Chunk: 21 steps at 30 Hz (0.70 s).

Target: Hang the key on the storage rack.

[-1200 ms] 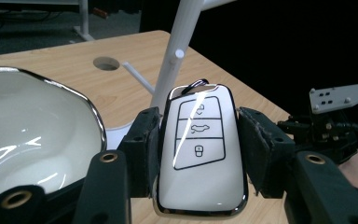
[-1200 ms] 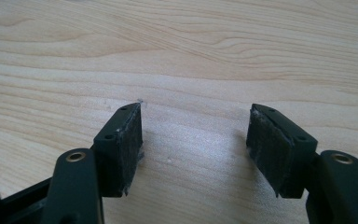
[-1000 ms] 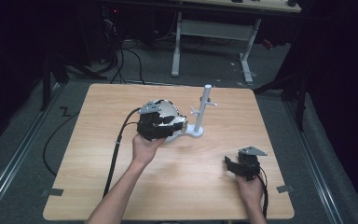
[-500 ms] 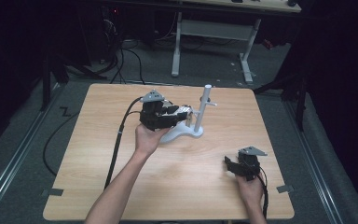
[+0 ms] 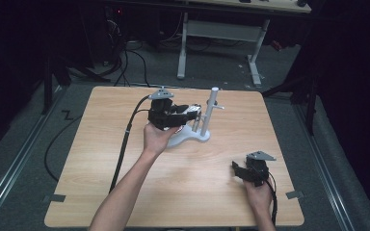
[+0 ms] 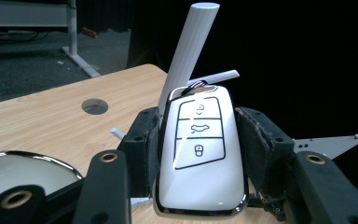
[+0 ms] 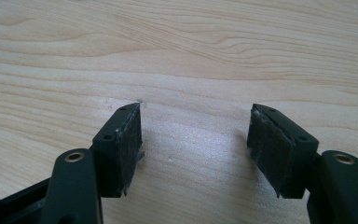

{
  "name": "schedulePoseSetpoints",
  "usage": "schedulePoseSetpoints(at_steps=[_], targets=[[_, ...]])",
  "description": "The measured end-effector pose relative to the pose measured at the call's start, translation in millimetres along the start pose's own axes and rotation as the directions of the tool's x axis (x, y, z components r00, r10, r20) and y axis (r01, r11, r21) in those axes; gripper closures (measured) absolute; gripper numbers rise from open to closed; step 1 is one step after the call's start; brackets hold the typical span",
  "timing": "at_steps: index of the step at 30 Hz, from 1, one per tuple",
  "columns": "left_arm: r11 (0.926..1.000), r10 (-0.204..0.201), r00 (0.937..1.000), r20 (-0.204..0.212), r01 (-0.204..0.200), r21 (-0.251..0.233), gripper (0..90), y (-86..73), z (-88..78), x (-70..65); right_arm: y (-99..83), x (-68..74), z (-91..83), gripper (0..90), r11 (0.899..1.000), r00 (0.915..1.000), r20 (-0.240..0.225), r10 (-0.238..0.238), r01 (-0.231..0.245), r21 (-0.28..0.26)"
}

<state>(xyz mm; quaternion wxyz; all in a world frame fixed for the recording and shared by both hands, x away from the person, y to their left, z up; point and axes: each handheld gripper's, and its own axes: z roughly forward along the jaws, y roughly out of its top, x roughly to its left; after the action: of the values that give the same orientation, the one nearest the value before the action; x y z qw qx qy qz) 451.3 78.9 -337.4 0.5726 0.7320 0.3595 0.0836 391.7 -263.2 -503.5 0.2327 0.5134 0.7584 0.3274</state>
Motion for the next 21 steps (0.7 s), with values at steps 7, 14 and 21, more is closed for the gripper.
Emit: schedulePoseSetpoints(at_steps=[7, 14, 21], targets=[[1.0000, 0.005, 1.0000, -0.002, -0.005, 0.001, 50.7, 3.3, 1.9, -0.2, 0.0, 0.0, 0.0, 35.5, 1.000, 1.0000, 0.000, 0.000, 0.000, 0.000], [1.0000, -0.002, 1.0000, 0.000, 0.002, -0.002, 50.7, 4.2, 2.9, 2.6, 0.0, 0.1, -0.1, 35.5, 1.000, 1.0000, 0.000, 0.000, 0.000, 0.000], [1.0000, 0.001, 0.9999, -0.014, -0.001, -0.003, 50.6, 5.0, -1.1, 5.1, 0.0, 0.1, -0.1, 35.5, 1.000, 1.0000, -0.001, 0.000, 0.000, 0.000]])
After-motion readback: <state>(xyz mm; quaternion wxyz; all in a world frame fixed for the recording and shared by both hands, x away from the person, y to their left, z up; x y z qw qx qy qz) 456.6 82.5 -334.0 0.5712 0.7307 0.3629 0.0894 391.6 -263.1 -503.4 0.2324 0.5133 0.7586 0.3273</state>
